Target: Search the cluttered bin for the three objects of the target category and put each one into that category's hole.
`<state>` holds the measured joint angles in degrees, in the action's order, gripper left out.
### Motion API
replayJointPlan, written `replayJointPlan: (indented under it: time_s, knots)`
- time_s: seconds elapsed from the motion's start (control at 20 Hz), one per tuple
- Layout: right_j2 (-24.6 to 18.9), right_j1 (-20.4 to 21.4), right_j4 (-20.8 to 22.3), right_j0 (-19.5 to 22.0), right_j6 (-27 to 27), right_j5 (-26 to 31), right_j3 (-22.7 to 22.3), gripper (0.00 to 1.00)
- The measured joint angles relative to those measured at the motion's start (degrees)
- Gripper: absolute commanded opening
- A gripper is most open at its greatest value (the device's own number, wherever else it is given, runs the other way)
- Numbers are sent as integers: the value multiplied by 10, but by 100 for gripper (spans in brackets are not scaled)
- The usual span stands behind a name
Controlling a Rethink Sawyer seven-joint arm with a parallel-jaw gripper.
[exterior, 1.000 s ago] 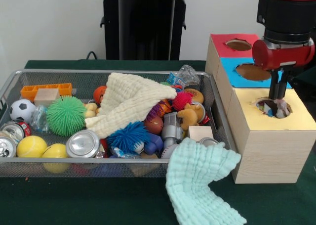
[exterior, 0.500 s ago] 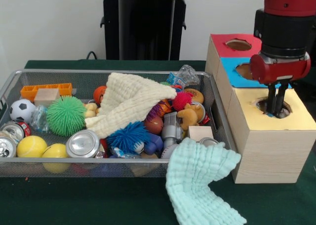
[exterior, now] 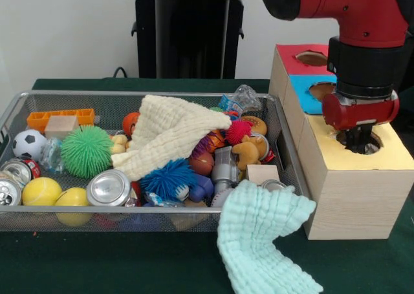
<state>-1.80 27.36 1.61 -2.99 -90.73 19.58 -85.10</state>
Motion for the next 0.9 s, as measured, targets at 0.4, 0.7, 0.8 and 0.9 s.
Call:
replayJointPlan:
  time_s: [0.4,0.7,0.8,0.9]
  knots:
    - [7,-6,0,-7,0,0,7,0]
    - [7,9,0,-7,0,8,3,0]
    - [7,18,0,-7,0,19,-1,0]
    - [6,33,0,-7,0,36,-6,0]
